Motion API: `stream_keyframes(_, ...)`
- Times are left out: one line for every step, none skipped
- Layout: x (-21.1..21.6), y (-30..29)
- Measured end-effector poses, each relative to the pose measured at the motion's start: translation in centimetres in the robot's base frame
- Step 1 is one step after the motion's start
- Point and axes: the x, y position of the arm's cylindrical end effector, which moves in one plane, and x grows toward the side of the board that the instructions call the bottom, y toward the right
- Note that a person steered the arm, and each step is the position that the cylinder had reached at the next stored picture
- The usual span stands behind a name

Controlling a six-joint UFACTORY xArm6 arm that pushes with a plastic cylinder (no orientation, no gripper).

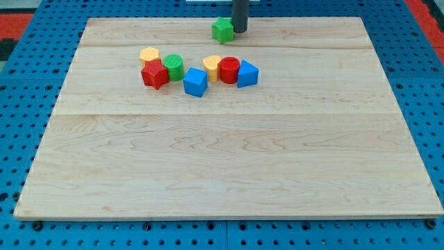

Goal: Separate the blue triangle and red circle

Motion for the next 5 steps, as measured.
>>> stream_keyframes(1.3,0.5)
stream_keyframes(4.2,2.2)
stream_keyframes(7.4,0.3)
stream_keyframes(13.3,0.1)
stream_keyframes(17.5,-1.7)
